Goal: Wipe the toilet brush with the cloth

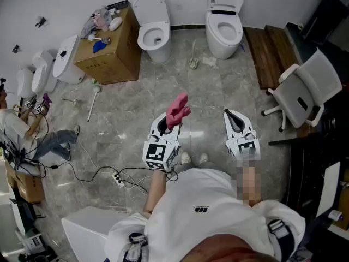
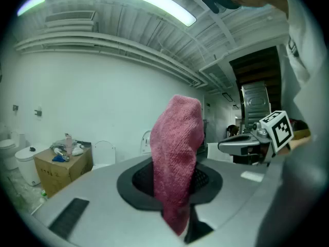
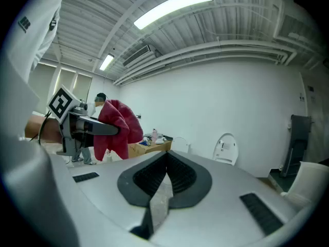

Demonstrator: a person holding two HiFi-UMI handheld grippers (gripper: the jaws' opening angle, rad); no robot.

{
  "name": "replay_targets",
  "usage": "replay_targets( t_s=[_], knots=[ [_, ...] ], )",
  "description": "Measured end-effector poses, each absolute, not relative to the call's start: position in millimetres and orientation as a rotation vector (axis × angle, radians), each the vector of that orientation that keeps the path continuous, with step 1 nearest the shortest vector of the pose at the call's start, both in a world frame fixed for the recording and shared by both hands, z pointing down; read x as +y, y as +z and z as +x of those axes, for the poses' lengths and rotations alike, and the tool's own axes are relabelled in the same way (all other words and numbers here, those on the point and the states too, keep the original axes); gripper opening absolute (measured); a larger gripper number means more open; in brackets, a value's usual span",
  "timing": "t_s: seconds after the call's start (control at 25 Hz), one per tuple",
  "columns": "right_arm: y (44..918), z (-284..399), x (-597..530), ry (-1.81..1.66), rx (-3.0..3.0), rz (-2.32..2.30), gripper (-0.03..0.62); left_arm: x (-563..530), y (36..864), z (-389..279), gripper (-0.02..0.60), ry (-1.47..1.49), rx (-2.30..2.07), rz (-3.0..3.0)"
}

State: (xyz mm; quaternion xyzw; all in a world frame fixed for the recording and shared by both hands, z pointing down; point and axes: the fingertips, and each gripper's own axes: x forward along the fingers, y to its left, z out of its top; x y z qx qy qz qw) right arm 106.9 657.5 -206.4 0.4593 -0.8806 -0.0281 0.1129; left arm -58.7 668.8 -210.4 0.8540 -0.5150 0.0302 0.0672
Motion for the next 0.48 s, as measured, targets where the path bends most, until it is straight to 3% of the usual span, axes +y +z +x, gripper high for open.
replay_targets(
  t_s=[0.48],
  knots=[
    [-206.8,150.8,643.9,-0.039,-2.670,1.310,-0.003,662.6,-211.6,-10.8,0.087,0.139,-1.610,2.583]
  ],
)
